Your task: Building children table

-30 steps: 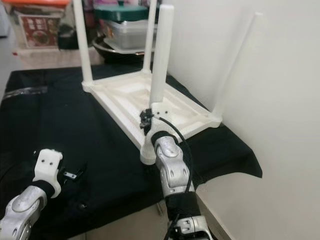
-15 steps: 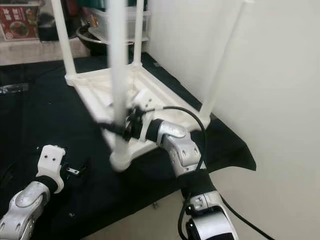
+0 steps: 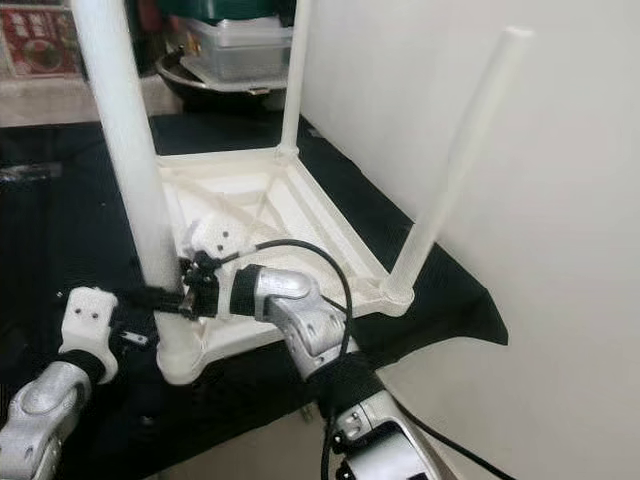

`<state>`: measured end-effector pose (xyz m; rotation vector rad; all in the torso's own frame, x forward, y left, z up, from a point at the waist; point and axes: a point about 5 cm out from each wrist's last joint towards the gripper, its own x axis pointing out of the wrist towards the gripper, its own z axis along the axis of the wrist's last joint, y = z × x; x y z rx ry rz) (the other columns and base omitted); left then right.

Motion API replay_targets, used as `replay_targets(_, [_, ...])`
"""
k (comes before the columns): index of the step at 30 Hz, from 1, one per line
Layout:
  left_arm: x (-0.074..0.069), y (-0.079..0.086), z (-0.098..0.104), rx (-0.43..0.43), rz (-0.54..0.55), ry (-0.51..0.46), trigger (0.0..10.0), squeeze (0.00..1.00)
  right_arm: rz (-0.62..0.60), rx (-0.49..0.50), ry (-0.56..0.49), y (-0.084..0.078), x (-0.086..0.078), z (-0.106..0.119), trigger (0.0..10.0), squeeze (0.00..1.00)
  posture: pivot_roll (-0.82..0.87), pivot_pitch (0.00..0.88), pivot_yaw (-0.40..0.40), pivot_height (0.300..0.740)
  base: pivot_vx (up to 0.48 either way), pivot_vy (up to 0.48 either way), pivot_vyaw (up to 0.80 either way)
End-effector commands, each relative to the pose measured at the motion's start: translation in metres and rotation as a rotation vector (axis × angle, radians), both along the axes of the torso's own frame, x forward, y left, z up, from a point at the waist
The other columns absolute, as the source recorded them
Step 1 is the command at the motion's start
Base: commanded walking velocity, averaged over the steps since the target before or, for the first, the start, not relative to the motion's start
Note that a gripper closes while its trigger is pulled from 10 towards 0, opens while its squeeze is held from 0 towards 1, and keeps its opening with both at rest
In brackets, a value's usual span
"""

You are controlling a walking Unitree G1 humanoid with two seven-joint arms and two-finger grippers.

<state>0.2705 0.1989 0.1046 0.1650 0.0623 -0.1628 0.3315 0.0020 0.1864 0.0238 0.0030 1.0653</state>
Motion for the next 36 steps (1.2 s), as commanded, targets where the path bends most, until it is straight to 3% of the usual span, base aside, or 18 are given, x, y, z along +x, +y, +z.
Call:
replay_targets(1, [-0.001,-0.004,-0.004,0.007,-0.019,0.014,10.0,0.00,-0.485,-0.133,0.145,-0.058,0.029,-0.037,0.0,0.00,0.20,0.000,-0.122,0.740,0.000,0.000,0.00])
replay_targets(2, [-0.001,-0.002,-0.004,0.008,-0.014,0.012,10.0,0.00,-0.846,-0.144,0.195,-0.101,0.036,-0.048,0.0,0.00,0.19,0.000,-0.120,0.740,0.000,0.000,0.00])
replay_targets(5, [-0.001,-0.001,-0.004,0.009,-0.013,0.013,10.0,0.00,-0.996,-0.154,0.187,-0.123,0.033,-0.052,0.0,0.00,0.19,0.000,-0.115,0.740,0.000,0.000,0.00])
replay_targets(9, [-0.002,0.000,-0.006,0.010,-0.014,0.019,10.0,0.00,-1.014,-0.155,0.212,-0.126,0.026,-0.055,0.0,0.00,0.17,0.000,-0.105,0.740,0.000,0.000,0.00])
replay_targets(10, [-0.002,-0.001,-0.007,0.008,-0.016,0.023,10.0,0.00,-0.957,-0.134,0.186,-0.117,0.023,-0.051,10.0,0.00,0.16,0.000,-0.097,0.740,0.000,0.000,0.00])
replay_targets(13, [0.000,-0.006,-0.008,0.004,-0.033,0.027,10.0,0.00,-0.770,-0.044,0.119,-0.092,0.015,-0.036,10.0,0.00,0.15,0.000,-0.091,0.740,0.000,0.000,0.00])
replay_targets(14, [0.002,-0.008,-0.007,0.003,-0.041,0.023,10.0,0.00,-0.673,0.013,0.092,-0.083,0.014,-0.027,10.0,1.00,0.16,0.000,-0.098,0.740,0.000,0.000,0.00])
replay_targets(17, [0.002,-0.008,-0.007,0.003,-0.041,0.023,10.0,0.00,-0.673,0.013,0.092,-0.083,0.014,-0.027,10.0,1.00,0.16,0.000,-0.098,0.740,0.000,0.000,0.00])
replay_targets(19, [0.004,-0.008,-0.004,0.002,-0.042,0.015,10.0,0.00,-0.561,0.056,0.094,-0.072,0.016,-0.017,10.0,1.00,0.17,0.000,-0.104,0.740,0.000,0.000,0.00])
replay_targets(20, [0.006,-0.005,-0.002,0.005,-0.035,0.008,10.0,0.00,-0.403,0.088,0.058,-0.063,0.018,-0.002,10.0,0.00,0.18,0.000,-0.106,0.740,0.000,0.000,0.00])
replay_targets(21, [0.006,-0.001,-0.002,0.008,-0.027,0.005,10.0,0.00,-0.224,0.095,-0.018,-0.055,0.015,0.014,10.0,0.00,0.18,0.000,-0.113,0.740,0.000,0.000,0.00])
replay_targets(23, [0.006,-0.001,-0.002,0.008,-0.027,0.005,10.0,0.00,-0.224,0.095,-0.018,-0.055,0.015,0.014,10.0,0.00,0.18,0.000,-0.113,0.740,0.000,0.000,0.00])
replay_targets(24, [0.004,0.002,-0.005,0.011,-0.015,0.011,10.0,0.00,0.144,0.043,-0.125,-0.042,0.001,0.025,10.0,0.00,0.19,0.000,-0.120,0.740,0.000,0.000,0.00])
replay_targets(25, [0.004,0.002,-0.005,0.011,-0.015,0.011,10.0,0.00,0.144,0.043,-0.125,-0.042,0.001,0.025,10.0,0.00,0.19,0.000,-0.120,0.740,0.000,0.000,0.00])
replay_targets(27, [0.002,-0.001,-0.008,0.003,-0.013,0.015,10.0,0.00,0.347,-0.014,-0.140,-0.032,-0.009,0.020,10.0,0.00,0.19,0.000,-0.122,0.740,0.000,0.000,0.00])
replay_targets(31, [0.002,-0.007,-0.009,-0.003,-0.021,0.015,10.0,0.00,0.451,-0.034,-0.116,-0.023,-0.016,0.011,10.0,0.00,0.20,0.000,-0.125,0.740,0.000,0.000,0.00])
replay_targets(32, [0.003,-0.009,-0.007,-0.005,-0.031,0.013,10.0,0.00,0.507,-0.025,-0.095,-0.009,-0.023,0.003,0.0,0.00,0.21,0.000,-0.126,0.740,0.000,0.000,0.00])
replay_targets(36, [0.003,-0.008,-0.006,-0.003,-0.031,0.012,10.0,0.00,0.516,-0.015,-0.086,-0.005,-0.025,0.001,0.0,0.00,0.21,0.000,-0.126,0.740,0.000,0.000,0.00])
